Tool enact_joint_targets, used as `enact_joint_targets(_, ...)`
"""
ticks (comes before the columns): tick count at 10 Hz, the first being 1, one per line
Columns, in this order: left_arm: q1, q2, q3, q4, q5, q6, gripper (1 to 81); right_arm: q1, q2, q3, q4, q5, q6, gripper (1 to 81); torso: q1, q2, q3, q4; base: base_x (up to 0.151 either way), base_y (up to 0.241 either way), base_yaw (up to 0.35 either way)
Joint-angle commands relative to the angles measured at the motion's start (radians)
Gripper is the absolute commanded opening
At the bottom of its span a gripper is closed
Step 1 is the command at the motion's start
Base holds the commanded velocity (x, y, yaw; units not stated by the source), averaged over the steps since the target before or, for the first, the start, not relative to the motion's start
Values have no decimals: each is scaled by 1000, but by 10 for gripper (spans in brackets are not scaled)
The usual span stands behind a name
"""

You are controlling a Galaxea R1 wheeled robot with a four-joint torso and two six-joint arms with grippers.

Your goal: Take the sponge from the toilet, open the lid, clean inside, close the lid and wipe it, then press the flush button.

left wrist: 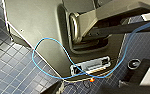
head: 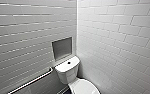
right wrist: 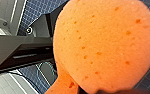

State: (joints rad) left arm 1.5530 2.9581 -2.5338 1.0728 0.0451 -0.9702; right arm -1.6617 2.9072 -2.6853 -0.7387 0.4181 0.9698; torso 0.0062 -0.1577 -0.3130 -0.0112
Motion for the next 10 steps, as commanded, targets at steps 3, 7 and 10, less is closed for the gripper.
enact_joint_targets(3, -7, -11, 7, -10, 42, -1, 811, 2, -10, -10, -25, -51, 3, 10, -1, 1, 2, 0, 0, 0, 0)
enact_joint_targets(7, -6, -13, 1, -13, 52, -10, 811, 10, 2, -10, 36, -282, 29, 10, -2, 1, 26, 0, 0, 0, 0)
enact_joint_targets(10, -30, -11, -43, -13, 52, -18, 811, 55, 42, -8, 137, -415, -119, 10, -2, 1, 26, 0, 0, 0, 0)
